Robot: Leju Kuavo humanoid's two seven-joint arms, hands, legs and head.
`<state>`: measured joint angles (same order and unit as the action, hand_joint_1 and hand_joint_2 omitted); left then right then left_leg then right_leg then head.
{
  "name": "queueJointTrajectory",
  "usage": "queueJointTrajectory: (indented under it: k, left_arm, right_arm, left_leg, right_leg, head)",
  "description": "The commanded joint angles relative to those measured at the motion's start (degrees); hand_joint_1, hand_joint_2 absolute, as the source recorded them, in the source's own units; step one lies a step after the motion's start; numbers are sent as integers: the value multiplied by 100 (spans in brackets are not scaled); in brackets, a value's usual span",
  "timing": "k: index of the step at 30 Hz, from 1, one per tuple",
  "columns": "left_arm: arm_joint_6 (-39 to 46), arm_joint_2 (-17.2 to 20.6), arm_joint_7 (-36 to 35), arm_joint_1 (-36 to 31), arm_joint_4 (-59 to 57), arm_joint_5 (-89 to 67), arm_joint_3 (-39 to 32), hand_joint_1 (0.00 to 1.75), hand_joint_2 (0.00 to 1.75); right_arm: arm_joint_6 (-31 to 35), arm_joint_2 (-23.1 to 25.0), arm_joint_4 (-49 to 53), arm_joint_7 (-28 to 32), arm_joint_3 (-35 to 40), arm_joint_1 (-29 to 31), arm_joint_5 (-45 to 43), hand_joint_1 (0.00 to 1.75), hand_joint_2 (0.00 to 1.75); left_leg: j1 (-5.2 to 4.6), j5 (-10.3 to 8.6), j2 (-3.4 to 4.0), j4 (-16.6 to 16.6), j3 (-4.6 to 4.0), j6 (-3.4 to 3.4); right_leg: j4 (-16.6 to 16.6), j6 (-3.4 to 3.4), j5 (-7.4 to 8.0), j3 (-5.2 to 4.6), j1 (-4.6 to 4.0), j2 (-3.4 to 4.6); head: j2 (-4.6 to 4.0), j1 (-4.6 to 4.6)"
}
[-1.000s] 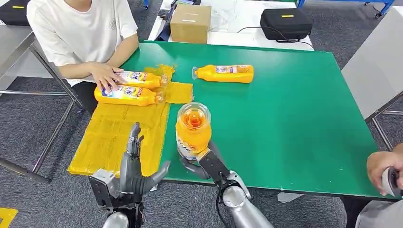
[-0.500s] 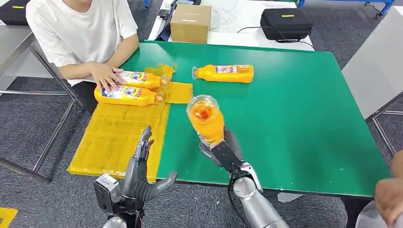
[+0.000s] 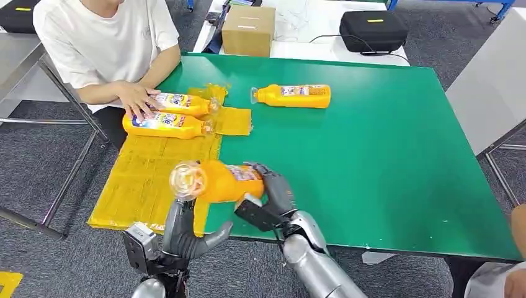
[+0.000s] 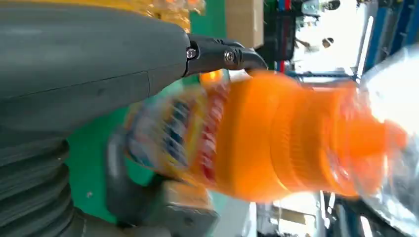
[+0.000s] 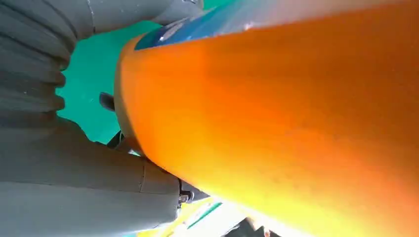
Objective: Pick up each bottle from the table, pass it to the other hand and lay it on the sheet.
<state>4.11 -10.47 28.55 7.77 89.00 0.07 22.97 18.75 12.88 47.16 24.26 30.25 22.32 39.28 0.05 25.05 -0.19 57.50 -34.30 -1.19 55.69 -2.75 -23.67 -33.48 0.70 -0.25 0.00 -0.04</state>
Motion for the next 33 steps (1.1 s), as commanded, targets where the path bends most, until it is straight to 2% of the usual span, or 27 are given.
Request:
queueJointTrajectory:
  k: [1,10,15,22,30,33]
  left_arm:
    - [-210,20,-17,-265,-103,195,39,0,175]
    - [-381,42,-24,-267,-109,319,109,0,175]
    - [-283,-18,-113,-329,-250,331,47,0,175]
    - [-176,-82,-281,-380,-122,750,-210,0,175]
    - [-178,-85,-282,-371,-113,752,-202,0,175]
    - [-235,-76,-292,-395,-72,847,-220,0,175]
  right_arm:
    - [3,314,-996,-85,794,599,218,175,175]
    - [-141,392,-1093,18,881,671,78,175,175]
    - [67,502,-1189,-29,1084,722,249,175,175]
    - [773,457,-1181,-294,1661,578,946,175,175]
    - [789,463,-1237,-275,1664,612,923,175,175]
    - [1082,462,-1343,-404,1863,648,1254,175,175]
  left_leg:
    - [2,11,11,2,26,7]
    - [1,10,6,-2,27,8]
    - [-1,2,4,-3,9,4]
    - [3,8,6,-3,23,7]
    - [3,8,-4,0,22,7]
    - [2,7,-2,-2,23,8]
  right_leg:
    - [5,11,-8,21,-2,12]
    - [2,12,-9,23,-1,7]
    - [-1,6,-2,7,1,5]
    - [-1,10,-6,19,-3,7]
    - [1,11,-10,22,-3,-3]
    - [-1,11,-8,22,-2,-1]
  head:
    - [0,2]
    - [0,0]
    - [0,0]
    - [0,-2]
    - [0,2]
    - [0,2]
